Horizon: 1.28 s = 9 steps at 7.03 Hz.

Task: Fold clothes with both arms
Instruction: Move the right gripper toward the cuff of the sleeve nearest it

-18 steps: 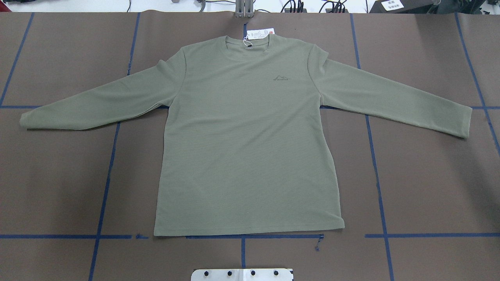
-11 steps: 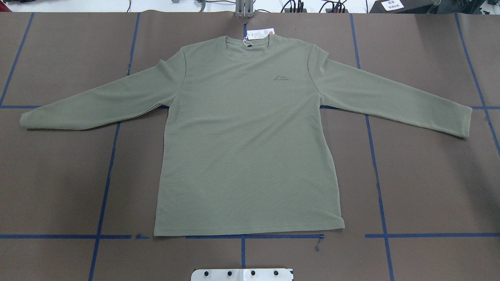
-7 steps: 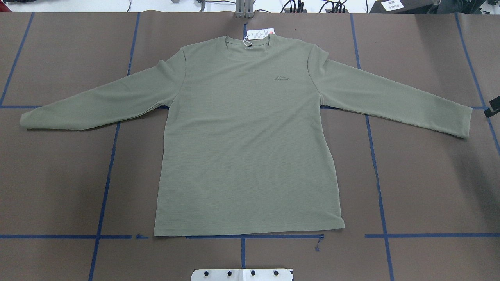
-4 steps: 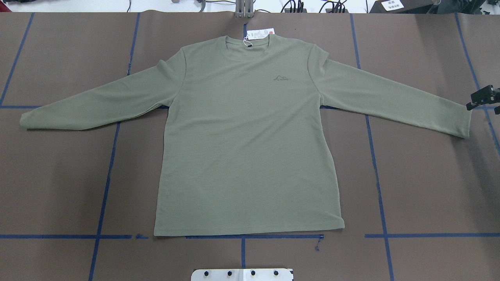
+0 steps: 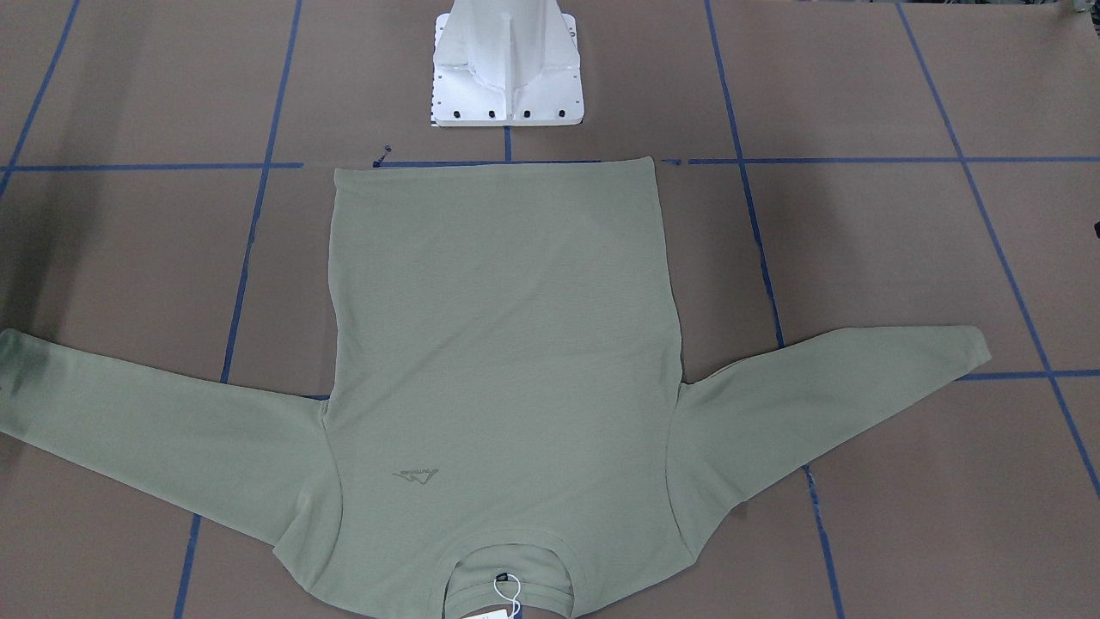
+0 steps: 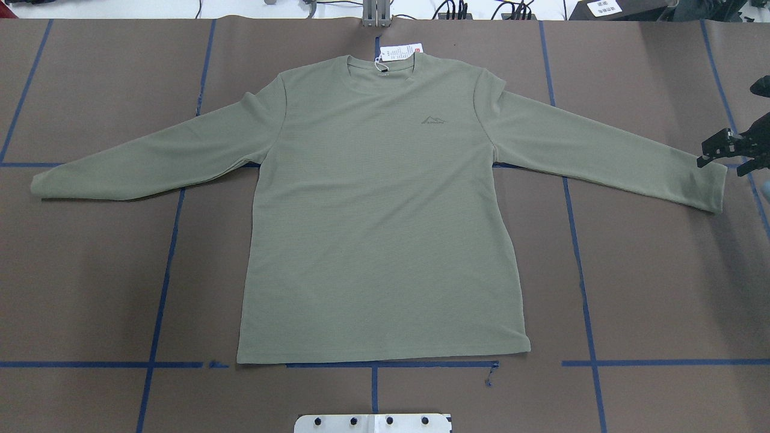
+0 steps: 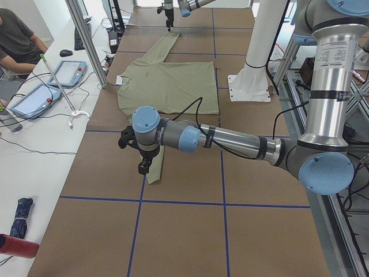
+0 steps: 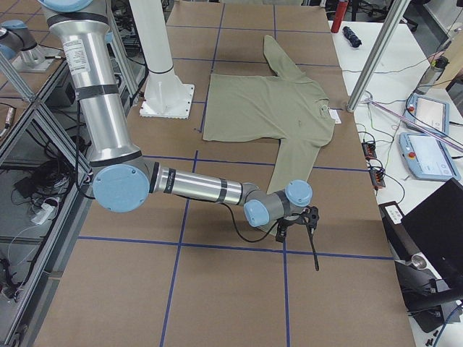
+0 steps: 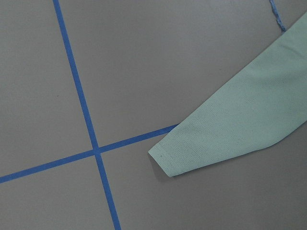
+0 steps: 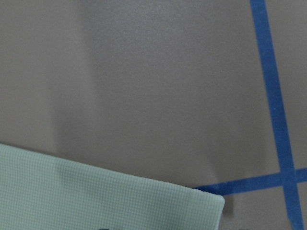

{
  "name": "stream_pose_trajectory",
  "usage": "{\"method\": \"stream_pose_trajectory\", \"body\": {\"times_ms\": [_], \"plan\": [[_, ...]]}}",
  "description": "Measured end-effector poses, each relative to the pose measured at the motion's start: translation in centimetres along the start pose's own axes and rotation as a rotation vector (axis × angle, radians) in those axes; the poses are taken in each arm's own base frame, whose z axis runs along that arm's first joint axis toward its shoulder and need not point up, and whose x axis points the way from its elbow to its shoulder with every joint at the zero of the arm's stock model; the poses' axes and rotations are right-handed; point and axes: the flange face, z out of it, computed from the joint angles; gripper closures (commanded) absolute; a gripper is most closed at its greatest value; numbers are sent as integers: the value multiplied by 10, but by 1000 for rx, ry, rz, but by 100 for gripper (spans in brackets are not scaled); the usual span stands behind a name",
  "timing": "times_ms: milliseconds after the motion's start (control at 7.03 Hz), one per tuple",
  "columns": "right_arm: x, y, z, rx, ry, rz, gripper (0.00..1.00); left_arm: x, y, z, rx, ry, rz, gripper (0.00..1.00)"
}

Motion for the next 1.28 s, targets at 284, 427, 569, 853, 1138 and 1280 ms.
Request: {"method": "stream_pose_trajectory", "body": {"times_ms": [284,427,569,853,1138,1280], "plan": [[1,-1,4,6,20,5,23,0,1,0,0,0,1,0],[3,-3,6,3,26,10,26,0,1,0,0,0,2,0],[3,-7,10,-2,31,17,29,1,0,-1,1,0,3,0],[5,-12,14,-10,39,27,74,3,-1,-2,7,0,9,0],[6,-13,15,-10,39,31,100,5,-2,-4,19,-1,22,0],[5,-14,13,-8,37,32,100,5,-3,-5,22,-1,24,0]]}}
